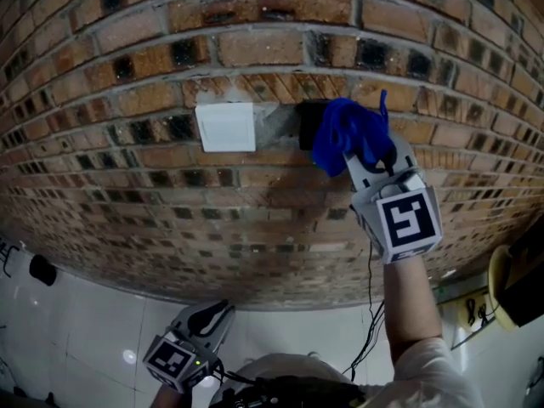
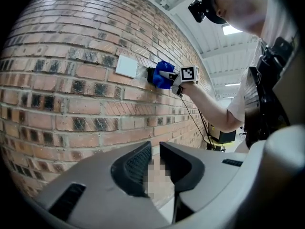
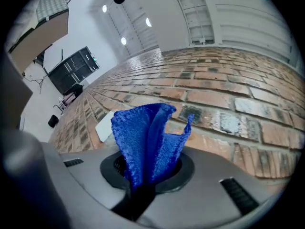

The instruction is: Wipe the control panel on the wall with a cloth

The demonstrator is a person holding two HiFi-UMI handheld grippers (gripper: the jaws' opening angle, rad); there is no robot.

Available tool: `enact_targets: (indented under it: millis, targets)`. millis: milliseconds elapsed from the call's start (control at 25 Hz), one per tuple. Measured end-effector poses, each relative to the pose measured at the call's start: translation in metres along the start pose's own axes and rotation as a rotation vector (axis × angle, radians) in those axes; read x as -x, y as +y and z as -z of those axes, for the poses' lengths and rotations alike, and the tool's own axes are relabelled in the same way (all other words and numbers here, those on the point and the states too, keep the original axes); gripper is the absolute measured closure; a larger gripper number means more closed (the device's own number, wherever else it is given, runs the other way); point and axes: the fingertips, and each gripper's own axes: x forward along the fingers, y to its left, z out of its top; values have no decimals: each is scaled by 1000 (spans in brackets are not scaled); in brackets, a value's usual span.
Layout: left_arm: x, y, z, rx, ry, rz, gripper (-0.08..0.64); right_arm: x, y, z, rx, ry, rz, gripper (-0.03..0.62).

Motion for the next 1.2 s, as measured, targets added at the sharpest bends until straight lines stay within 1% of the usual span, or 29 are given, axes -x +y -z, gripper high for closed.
enact_targets:
  millis: [200,280,400,520,640,680,760,840,920,1040,1200]
  targets:
    - [-16,-13,-5,-16,-2,42,509,29,-50,26,50,40,79,503]
    - [-21,-18,-5,-17,-3,55,509,37,-67,39,50,70,116,503]
    - [-24,-23,-4,-18,0,66,509,41,-78,52,21,84,121,503]
    - [-23,-24,-4,-14,0,56,509,42,-77,47,11,69,111,503]
    - [-18,-21,-3,-6,1,41,509,44,-58,21,21,16,87,503]
    - [-16,-19,-2,-3,2,35,509,42,-45,9,22,-9,57,503]
    - [-12,-18,-1,-2,0,26,509,31,-11,-9,32,-45,-28,503]
    - [-8,-17,-1,-8,-6,17,509,15,21,-16,37,-48,-101,503]
    - [-3,-15,-2,-9,-12,3,509,-2,44,-17,31,-44,-143,503]
    - [7,-10,-1,-2,-15,-29,509,-21,57,-17,13,-51,-154,503]
    - [17,-3,4,13,-5,-65,509,-23,43,-13,-2,-55,-116,503]
